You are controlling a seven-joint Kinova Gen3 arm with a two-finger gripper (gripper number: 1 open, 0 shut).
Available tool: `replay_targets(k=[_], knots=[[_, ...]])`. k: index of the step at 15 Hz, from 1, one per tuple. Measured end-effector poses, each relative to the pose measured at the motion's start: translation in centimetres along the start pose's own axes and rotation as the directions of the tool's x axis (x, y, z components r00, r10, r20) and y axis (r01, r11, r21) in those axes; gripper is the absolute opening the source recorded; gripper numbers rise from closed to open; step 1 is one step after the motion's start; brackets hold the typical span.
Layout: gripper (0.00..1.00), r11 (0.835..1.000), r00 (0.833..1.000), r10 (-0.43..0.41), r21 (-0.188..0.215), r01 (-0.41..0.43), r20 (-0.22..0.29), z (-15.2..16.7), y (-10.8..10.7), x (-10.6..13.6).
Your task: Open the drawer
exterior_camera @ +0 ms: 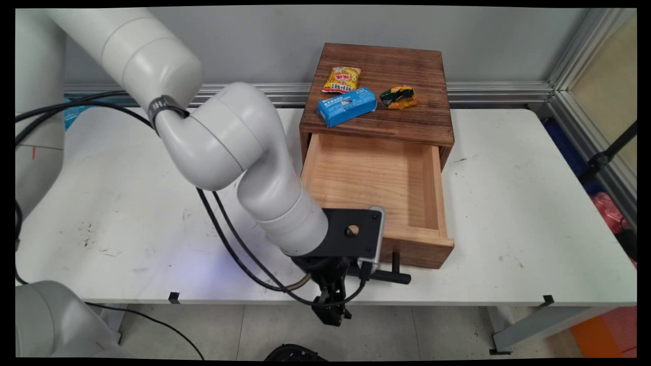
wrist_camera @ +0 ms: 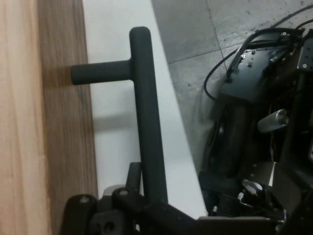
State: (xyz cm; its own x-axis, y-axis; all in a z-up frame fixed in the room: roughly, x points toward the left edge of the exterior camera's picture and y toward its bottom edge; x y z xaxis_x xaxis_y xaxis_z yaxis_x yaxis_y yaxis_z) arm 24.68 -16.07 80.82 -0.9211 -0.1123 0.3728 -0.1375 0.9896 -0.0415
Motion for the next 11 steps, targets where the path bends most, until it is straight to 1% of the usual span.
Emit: replay_targets(k=[5,11], knots=[[1.0,1.0,1.0,0.004,-0.008,-0.004,-0.008,-0.3,1.2,0.3],[1.0,1.0,1.0,0.005,-0.003,-0.006,-0.015,-0.8,2.3,0.5]])
